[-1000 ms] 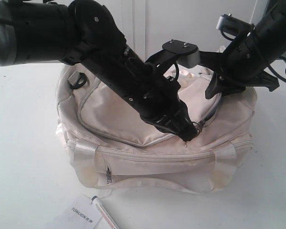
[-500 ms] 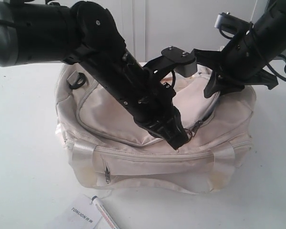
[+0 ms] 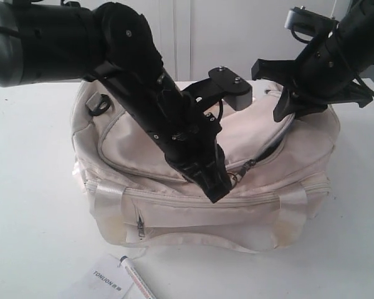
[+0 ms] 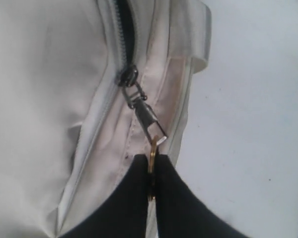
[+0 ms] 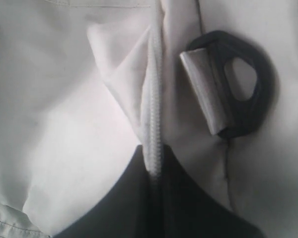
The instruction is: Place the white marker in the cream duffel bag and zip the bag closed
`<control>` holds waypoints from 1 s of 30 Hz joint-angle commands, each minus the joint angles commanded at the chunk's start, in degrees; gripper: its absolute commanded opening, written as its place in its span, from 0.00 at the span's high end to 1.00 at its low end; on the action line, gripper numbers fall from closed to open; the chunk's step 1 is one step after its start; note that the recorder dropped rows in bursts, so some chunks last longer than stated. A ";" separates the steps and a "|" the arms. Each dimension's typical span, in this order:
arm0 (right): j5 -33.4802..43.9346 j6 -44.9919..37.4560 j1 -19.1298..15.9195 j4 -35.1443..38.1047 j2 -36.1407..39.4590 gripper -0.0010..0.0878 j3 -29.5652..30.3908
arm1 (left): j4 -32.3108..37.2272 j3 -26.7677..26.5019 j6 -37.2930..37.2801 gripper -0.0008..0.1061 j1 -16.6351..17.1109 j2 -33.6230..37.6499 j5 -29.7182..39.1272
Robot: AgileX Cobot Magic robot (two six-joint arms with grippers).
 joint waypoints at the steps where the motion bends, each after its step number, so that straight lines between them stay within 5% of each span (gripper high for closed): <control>1: -0.23 0.00 0.00 0.00 0.00 0.99 0.00 | 1.41 0.00 -1.00 0.99 0.00 0.00 0.27; 30: -3.61 0.00 0.00 -8.98 0.96 0.99 0.10 | 12.93 0.00 -8.83 0.99 0.20 -0.86 2.82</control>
